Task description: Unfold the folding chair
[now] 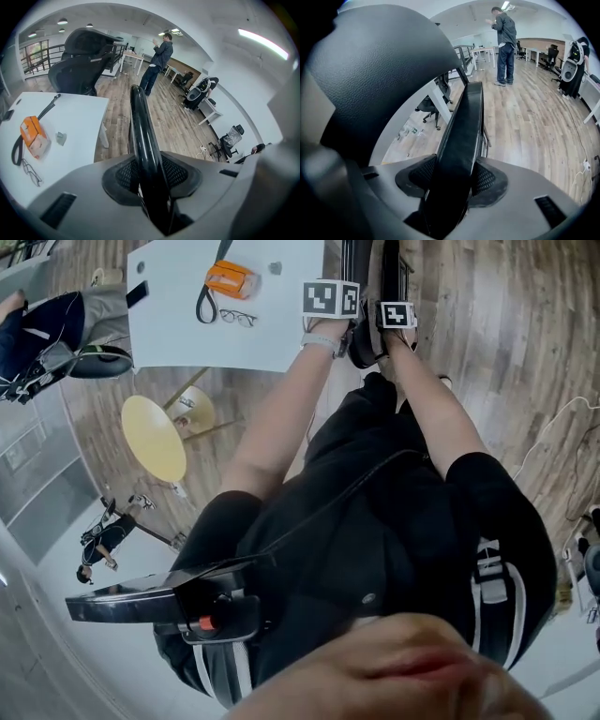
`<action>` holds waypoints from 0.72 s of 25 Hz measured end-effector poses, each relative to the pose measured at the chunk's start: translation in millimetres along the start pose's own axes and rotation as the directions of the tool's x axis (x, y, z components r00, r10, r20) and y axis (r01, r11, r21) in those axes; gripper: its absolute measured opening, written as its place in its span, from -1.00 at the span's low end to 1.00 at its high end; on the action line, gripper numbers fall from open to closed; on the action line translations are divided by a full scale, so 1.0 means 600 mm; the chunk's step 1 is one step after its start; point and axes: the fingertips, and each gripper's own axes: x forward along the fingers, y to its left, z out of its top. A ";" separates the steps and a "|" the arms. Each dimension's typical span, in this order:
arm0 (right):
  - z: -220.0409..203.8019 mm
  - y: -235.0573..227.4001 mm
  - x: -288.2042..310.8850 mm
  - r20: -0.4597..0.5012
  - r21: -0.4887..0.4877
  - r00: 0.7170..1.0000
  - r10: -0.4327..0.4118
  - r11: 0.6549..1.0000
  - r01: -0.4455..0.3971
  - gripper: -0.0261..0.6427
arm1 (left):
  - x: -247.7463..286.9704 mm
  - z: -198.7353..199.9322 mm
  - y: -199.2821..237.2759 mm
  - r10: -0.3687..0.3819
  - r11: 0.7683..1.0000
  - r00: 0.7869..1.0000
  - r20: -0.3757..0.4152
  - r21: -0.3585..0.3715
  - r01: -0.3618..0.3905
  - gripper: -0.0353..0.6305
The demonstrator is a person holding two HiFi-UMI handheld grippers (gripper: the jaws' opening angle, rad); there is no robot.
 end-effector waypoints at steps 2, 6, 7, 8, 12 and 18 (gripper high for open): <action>0.003 -0.015 -0.004 0.024 0.007 1.000 0.008 1.000 -0.009 -0.29 | 0.001 -0.003 0.003 -0.006 1.000 1.000 -0.001 -0.002 0.006 -0.59; 0.005 -0.063 -0.008 0.056 0.004 0.998 -0.008 1.000 0.007 -0.30 | 0.004 -0.011 0.013 -0.012 1.000 1.000 -0.011 0.001 0.012 -0.60; 0.002 -0.072 -0.010 0.050 0.008 0.999 -0.006 1.000 0.006 -0.30 | 0.005 -0.011 0.014 -0.015 1.000 1.000 -0.011 0.000 0.015 -0.60; 0.000 -0.078 -0.012 0.047 0.014 0.999 0.000 1.000 0.000 -0.31 | 0.006 -0.012 0.013 -0.018 1.000 1.000 -0.011 0.002 0.018 -0.60; -0.004 -0.093 -0.021 0.050 0.030 0.998 0.029 0.999 -0.030 -0.32 | 0.008 -0.012 0.003 -0.023 1.000 1.000 -0.014 0.019 0.024 -0.59; -0.009 -0.135 -0.032 0.066 0.062 0.994 0.088 0.994 -0.092 -0.32 | 0.009 -0.016 0.031 -0.027 0.999 1.000 -0.005 -0.023 0.027 -0.62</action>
